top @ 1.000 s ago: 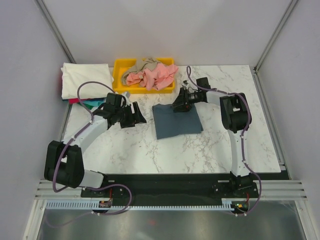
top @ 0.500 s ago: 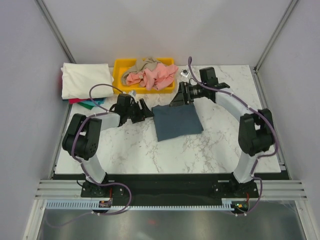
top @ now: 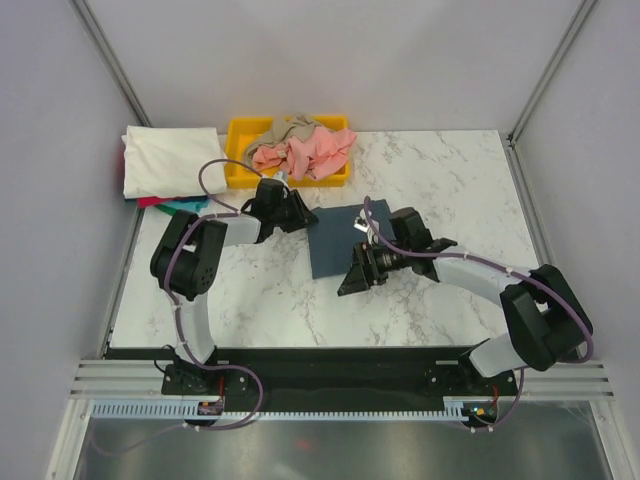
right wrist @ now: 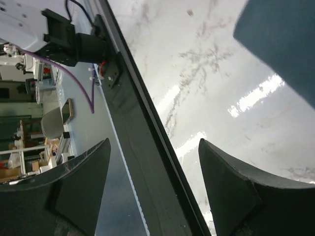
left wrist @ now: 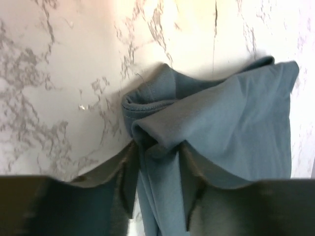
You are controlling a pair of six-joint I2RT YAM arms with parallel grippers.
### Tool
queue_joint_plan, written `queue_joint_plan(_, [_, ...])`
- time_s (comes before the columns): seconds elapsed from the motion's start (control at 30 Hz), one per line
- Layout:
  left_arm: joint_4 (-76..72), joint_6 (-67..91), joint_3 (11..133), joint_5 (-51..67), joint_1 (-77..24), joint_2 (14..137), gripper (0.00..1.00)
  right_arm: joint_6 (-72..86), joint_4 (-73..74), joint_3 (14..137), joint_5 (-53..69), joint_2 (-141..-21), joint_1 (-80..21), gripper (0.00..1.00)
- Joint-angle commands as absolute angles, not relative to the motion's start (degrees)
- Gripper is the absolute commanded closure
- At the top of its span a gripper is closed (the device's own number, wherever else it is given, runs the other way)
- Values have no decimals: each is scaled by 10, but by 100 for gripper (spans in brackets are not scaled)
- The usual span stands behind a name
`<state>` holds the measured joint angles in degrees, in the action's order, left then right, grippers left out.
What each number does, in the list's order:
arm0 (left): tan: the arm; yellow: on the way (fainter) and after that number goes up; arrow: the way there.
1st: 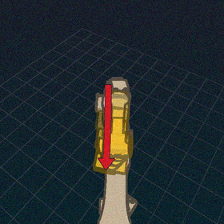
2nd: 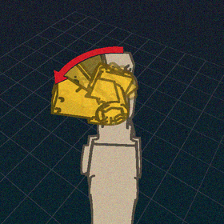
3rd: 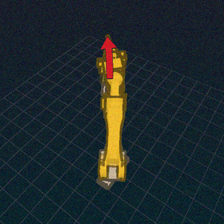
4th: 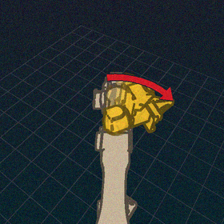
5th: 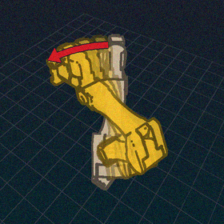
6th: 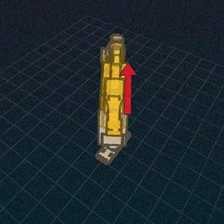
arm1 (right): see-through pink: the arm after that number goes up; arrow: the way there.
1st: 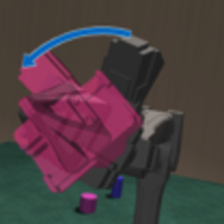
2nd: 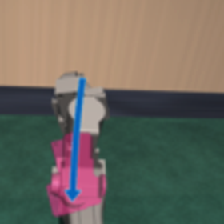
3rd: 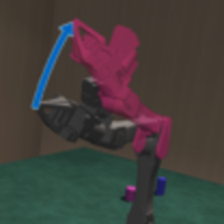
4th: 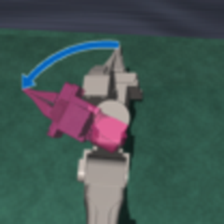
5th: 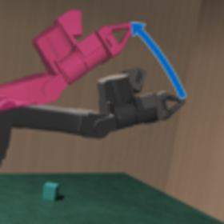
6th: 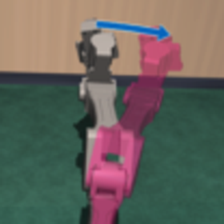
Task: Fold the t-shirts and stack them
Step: Neatly place the folded tshirt to the corner
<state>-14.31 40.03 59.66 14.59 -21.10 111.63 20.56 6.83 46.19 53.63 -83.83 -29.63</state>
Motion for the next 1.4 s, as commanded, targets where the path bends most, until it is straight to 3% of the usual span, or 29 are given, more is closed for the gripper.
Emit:
queue_joint_plan(0.0, [-106,407,635,109,-214,1157,60,260,-40,419,505,-824,-322,20])
queue_joint_plan(0.03, [-106,404,642,114,-215,1171,72,283,-100,404,490,-821,-329,20])
queue_joint_plan(0.1, [-122,385,658,150,-221,1184,84,342,-176,351,480,-813,-351,20])
queue_joint_plan(0.13, [-121,376,664,156,-225,1186,98,347,-219,337,461,-810,-362,20])
queue_joint_plan(0.3, [-52,342,661,123,-229,1094,98,340,-265,263,394,-783,-426,20])
queue_joint_plan(0.63, [121,204,697,96,-174,911,98,347,-374,172,352,-782,-428,19])
queue_joint_plan(1.17, [267,82,875,140,20,898,98,349,-412,159,362,-796,-428,19])
queue_joint_plan(1.37, [265,77,912,147,34,904,98,352,-423,173,382,-837,-428,19])
